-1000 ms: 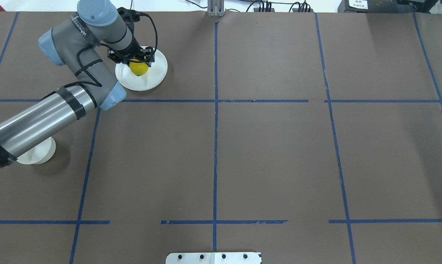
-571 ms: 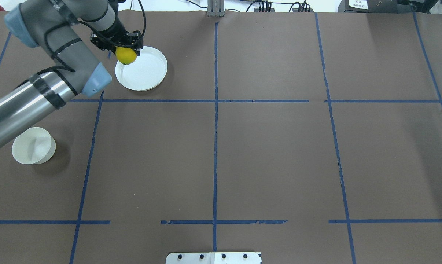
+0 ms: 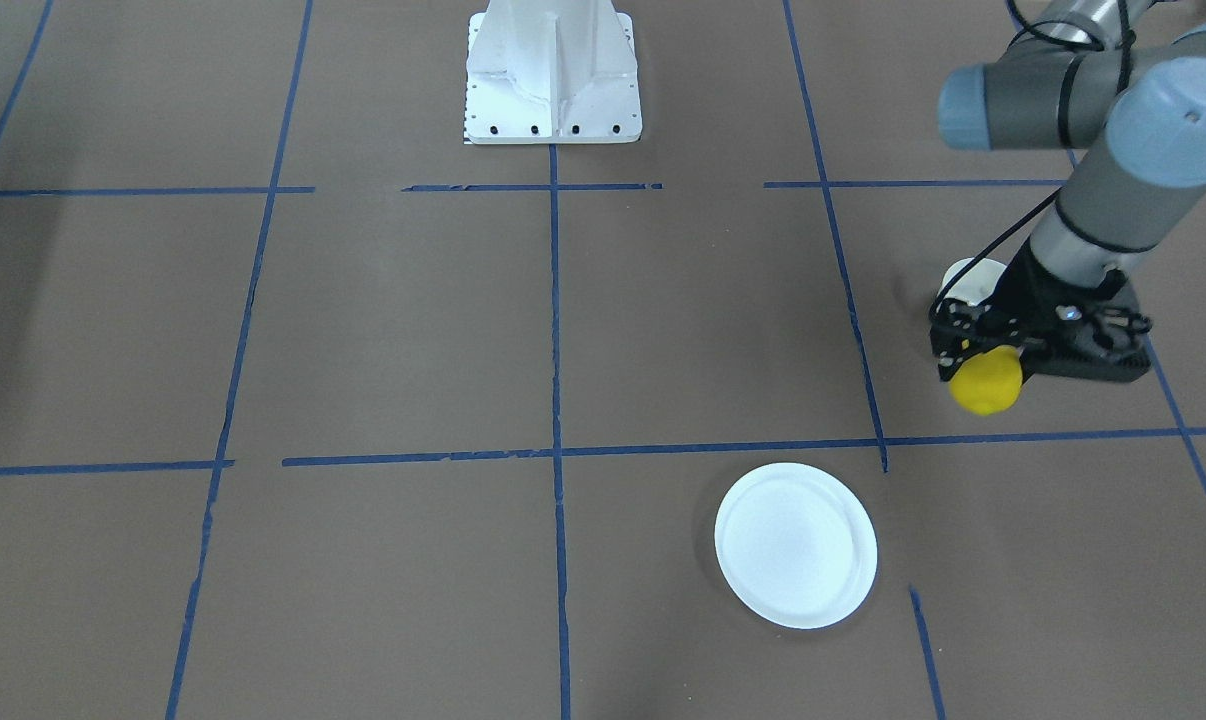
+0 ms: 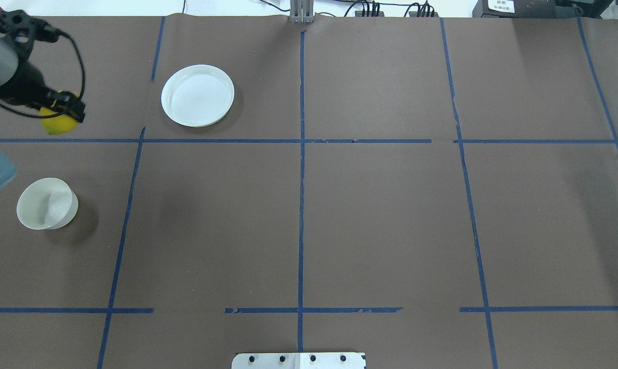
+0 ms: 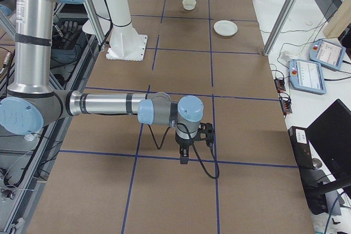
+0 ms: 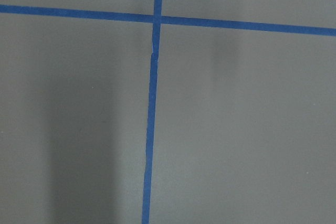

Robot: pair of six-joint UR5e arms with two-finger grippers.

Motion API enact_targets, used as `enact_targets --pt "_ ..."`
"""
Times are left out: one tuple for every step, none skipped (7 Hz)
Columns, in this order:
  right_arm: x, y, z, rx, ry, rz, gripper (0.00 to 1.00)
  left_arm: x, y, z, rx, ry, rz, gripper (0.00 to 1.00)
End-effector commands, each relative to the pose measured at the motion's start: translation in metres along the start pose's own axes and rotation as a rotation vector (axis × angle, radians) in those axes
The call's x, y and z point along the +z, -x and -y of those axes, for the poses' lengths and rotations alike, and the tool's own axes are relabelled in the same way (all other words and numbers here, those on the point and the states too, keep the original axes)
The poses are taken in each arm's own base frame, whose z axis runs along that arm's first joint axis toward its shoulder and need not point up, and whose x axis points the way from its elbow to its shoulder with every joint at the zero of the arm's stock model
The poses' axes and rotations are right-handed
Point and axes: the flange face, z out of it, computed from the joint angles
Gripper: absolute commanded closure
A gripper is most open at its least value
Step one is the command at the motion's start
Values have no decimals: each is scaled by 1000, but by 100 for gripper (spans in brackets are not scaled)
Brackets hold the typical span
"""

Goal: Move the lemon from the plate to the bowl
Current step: 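Carry the lemon with the left gripper toward the small white bowl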

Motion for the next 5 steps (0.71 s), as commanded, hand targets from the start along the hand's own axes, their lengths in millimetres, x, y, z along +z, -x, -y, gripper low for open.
enact_targets --pt "0 0 0 0 1 -1 0 11 49 -68 -40 57 35 96" --pt "0 0 0 0 1 -1 0 20 63 -87 -75 24 12 96" --pt "1 -1 0 1 2 -1 0 25 70 -102 -120 -9 -9 96" --pt "0 0 0 0 1 -1 0 40 65 -112 -145 6 -12 96" --pt "0 0 0 0 1 1 0 56 56 -117 -157 22 -24 96"
